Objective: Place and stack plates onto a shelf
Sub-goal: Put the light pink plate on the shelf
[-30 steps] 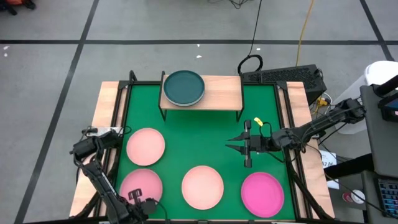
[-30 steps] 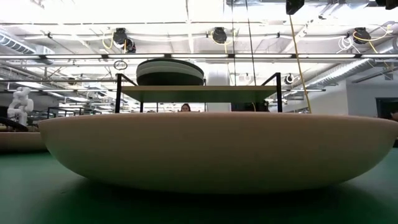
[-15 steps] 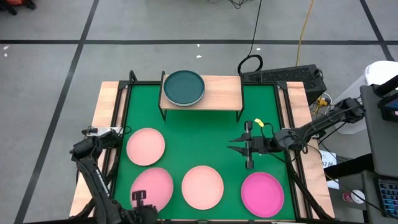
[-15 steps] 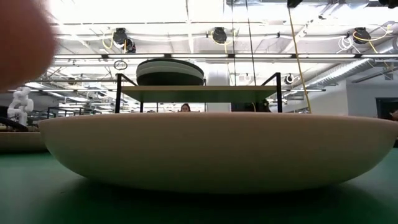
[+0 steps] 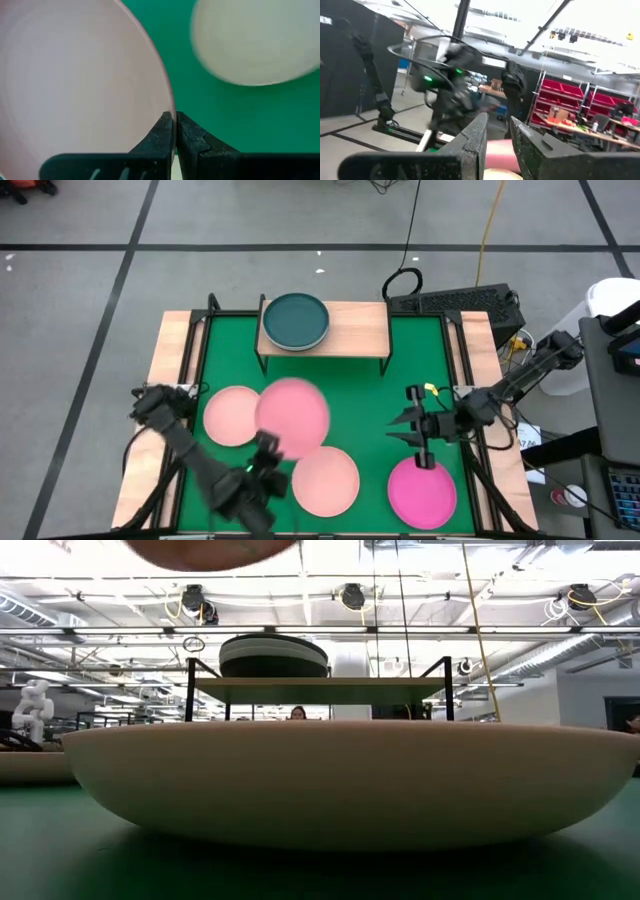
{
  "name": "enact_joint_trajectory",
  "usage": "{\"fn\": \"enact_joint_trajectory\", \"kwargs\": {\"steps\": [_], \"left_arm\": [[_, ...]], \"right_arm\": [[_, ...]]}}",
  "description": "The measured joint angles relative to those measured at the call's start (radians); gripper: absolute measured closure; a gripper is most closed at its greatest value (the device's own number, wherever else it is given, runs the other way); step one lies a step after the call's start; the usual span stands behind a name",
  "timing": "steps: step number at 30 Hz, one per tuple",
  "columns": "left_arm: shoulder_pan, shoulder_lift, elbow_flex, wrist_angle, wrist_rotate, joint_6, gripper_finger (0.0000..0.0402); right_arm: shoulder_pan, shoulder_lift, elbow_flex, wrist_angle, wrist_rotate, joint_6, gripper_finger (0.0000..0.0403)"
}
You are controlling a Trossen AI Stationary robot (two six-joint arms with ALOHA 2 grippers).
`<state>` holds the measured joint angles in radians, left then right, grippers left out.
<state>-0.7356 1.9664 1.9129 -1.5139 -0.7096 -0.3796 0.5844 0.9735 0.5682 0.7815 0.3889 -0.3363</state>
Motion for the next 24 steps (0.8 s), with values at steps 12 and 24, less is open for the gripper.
{"fn": "enact_joint_trajectory", "kwargs": {"steps": [12,24], "left_arm": [[0.426,-0.117,0.000,0.341,0.049,0.736,0.0393],[0.810,-0.106,-0.001,0.578,0.382,1.214,0.0394]], "right_arm": [[0.062,-0.044,0.000,0.021,0.002,-0.054,0.0332],[0.074,-0.056,0.000,0.030,0.003,-0.077,0.0332]]}}
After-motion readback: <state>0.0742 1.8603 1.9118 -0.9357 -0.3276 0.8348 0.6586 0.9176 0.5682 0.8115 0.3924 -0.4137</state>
